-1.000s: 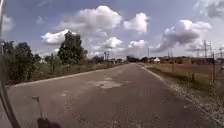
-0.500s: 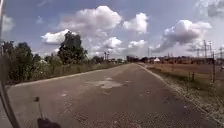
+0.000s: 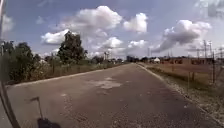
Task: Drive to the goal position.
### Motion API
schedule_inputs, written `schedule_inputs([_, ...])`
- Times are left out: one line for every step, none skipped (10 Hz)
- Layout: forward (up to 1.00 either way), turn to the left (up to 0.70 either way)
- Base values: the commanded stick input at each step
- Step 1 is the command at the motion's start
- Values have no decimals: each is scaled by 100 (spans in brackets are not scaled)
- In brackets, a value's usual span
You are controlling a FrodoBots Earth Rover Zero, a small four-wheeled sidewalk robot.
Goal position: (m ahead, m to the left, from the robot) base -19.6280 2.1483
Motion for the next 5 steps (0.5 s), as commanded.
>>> schedule_inputs([4,0])
schedule_inputs([4,0])
schedule_inputs([4,0])
schedule_inputs([4,0])
schedule_inputs([4,0])
